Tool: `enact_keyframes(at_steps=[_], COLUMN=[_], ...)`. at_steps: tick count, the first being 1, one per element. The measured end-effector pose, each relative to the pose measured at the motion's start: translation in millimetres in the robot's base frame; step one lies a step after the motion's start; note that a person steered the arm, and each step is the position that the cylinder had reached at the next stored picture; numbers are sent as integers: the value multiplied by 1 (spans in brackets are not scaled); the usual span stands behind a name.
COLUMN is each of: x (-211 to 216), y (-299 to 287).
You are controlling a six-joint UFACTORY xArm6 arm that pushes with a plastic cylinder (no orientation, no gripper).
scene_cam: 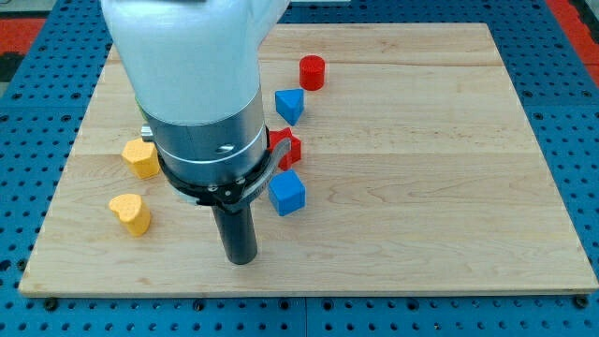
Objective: Move the red circle top right side of the board
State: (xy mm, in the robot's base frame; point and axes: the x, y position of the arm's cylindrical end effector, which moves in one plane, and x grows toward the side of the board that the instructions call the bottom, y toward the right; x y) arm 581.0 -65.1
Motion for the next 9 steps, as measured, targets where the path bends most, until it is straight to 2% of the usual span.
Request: enact_keyframes(at_steps=[4, 5, 6, 7, 8, 9], x=[2, -15, -71, -172, -246, -249], y=[4, 4, 3, 11, 11, 34])
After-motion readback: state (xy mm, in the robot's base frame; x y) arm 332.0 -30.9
